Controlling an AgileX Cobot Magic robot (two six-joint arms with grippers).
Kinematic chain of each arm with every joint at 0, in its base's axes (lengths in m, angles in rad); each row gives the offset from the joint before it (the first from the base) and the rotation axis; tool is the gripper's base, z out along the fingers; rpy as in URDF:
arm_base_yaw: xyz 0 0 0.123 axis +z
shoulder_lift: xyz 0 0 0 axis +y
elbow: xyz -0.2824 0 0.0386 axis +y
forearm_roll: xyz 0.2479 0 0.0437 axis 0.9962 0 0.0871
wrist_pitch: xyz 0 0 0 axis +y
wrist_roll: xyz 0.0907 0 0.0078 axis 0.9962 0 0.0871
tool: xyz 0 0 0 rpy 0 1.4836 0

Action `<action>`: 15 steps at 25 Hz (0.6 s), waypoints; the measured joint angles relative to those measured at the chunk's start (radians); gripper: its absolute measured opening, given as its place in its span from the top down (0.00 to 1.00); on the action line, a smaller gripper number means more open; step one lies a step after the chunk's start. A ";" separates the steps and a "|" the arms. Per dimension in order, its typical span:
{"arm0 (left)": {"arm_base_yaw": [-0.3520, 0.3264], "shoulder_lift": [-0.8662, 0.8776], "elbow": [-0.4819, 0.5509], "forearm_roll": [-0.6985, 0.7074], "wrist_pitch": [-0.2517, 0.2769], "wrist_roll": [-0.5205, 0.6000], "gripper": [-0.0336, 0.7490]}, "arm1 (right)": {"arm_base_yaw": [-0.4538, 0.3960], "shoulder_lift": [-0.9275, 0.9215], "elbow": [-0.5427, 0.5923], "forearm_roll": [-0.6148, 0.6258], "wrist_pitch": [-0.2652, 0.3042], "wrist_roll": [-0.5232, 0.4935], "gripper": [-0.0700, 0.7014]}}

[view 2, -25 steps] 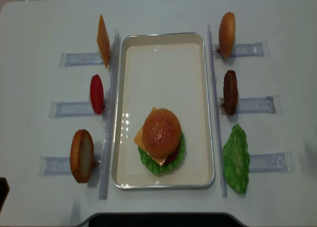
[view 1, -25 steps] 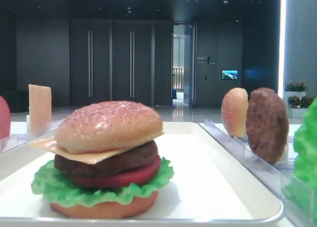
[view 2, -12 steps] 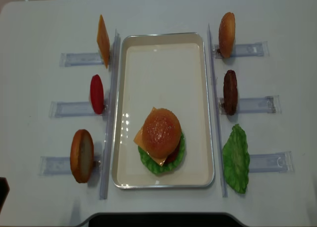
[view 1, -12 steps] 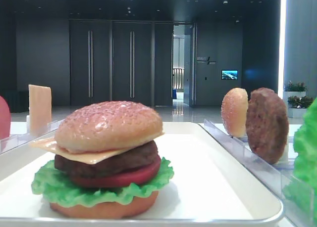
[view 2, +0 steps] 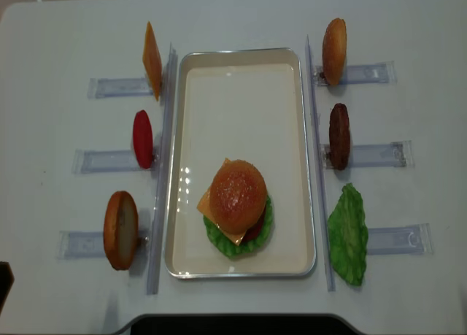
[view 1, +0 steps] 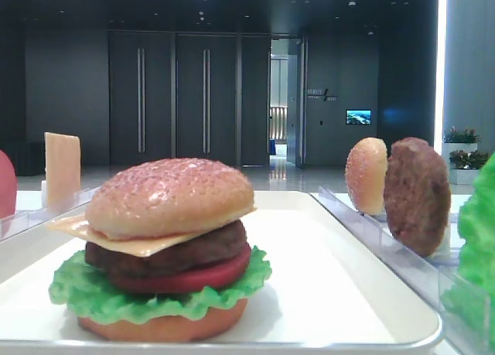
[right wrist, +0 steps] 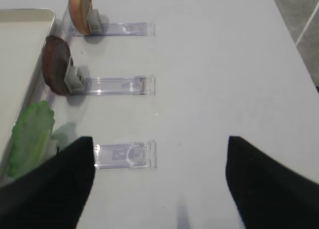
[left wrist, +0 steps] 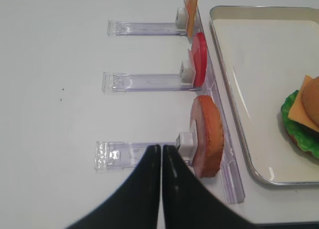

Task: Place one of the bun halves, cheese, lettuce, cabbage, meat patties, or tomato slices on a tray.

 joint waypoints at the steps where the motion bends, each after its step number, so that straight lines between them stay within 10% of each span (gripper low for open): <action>1: 0.000 0.000 0.000 0.000 0.000 0.000 0.96 | 0.000 -0.014 0.015 0.000 -0.001 0.000 0.24; 15: 0.000 0.000 0.000 0.000 0.000 0.000 0.96 | 0.000 -0.035 0.050 -0.001 -0.032 0.002 0.24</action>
